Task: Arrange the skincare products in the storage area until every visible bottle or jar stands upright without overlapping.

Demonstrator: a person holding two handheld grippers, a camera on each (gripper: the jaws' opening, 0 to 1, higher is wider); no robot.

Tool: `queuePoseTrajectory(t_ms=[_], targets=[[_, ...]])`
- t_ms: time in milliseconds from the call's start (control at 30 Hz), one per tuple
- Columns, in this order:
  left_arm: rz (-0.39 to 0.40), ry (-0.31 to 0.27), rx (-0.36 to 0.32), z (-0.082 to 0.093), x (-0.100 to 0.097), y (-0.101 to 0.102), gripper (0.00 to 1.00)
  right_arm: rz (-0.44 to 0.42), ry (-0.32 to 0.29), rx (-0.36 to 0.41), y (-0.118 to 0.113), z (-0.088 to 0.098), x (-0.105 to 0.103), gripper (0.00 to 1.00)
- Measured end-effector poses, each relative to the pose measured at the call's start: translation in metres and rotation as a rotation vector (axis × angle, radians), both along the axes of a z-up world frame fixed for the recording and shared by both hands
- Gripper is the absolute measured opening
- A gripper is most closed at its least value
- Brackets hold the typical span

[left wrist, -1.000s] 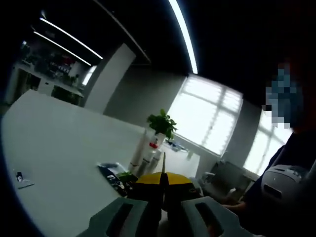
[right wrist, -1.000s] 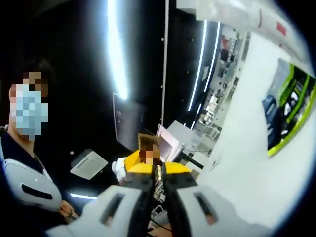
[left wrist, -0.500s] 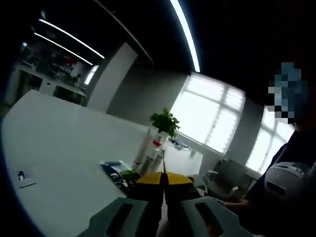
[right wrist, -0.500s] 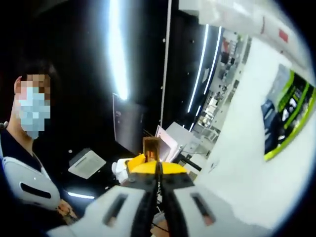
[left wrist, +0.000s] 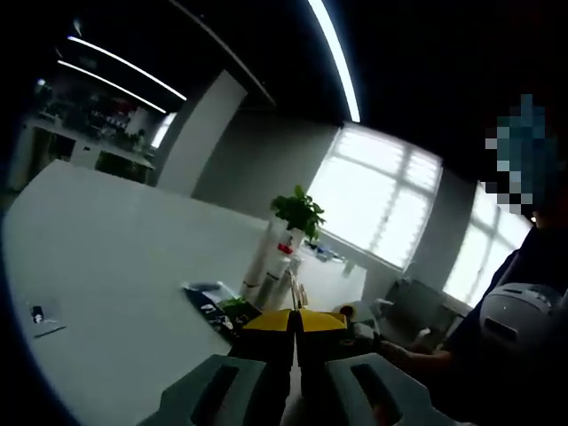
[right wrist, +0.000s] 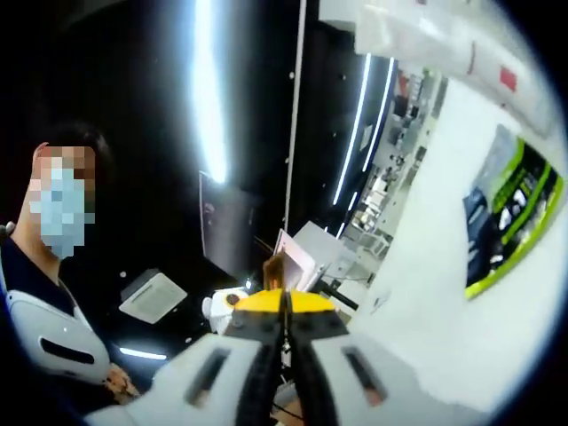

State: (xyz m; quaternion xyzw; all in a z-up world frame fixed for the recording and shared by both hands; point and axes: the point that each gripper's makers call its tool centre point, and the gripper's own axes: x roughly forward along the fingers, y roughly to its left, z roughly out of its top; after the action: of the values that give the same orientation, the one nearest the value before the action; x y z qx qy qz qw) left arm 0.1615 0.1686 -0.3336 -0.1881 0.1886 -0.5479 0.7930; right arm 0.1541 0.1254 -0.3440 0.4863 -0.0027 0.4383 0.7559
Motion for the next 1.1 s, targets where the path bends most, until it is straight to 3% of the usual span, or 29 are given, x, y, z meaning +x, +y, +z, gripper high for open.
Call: queuePoseTrajectory(t_ms=[233, 367, 500, 733, 1100], targets=[[-0.007, 0.005, 0.046, -0.012, 0.0, -0.004, 0.0, -0.032, 0.004, -0.061, -0.004, -0.005, 0.003, 0.0], [0.009, -0.017, 0.119, -0.024, 0.005, -0.002, 0.0, -0.056, -0.017, -0.195, -0.001, -0.012, 0.004, 0.0], [-0.006, 0.001, 0.104, -0.025, 0.005, -0.004, 0.0, -0.084, -0.019, -0.247, -0.004, -0.014, 0.008, 0.0], [-0.007, -0.015, 0.15, -0.033, 0.011, -0.006, 0.0, -0.11, -0.019, -0.313, -0.006, -0.02, 0.012, 0.0], [-0.018, 0.002, 0.098, -0.022, 0.026, -0.013, 0.0, -0.16, -0.006, -0.366, -0.015, -0.013, 0.031, 0.0]])
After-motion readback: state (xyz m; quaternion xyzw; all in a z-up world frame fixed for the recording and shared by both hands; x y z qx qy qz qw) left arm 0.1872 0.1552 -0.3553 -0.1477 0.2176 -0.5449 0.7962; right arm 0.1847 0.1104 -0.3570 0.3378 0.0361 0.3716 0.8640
